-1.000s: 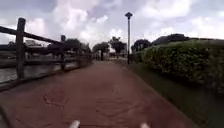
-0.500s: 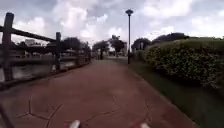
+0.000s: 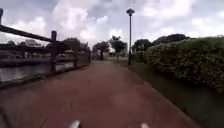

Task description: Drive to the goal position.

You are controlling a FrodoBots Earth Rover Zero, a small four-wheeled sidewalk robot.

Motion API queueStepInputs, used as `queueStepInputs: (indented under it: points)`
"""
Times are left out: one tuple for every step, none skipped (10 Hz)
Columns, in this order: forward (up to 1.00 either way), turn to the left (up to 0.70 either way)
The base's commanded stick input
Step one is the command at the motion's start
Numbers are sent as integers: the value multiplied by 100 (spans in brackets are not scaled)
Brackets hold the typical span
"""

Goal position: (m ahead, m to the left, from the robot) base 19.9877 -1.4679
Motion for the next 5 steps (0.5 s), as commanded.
queueStepInputs:
  points:
    - [70, 0]
    - [70, 0]
    - [70, 0]
    - [70, 0]
    - [70, 0]
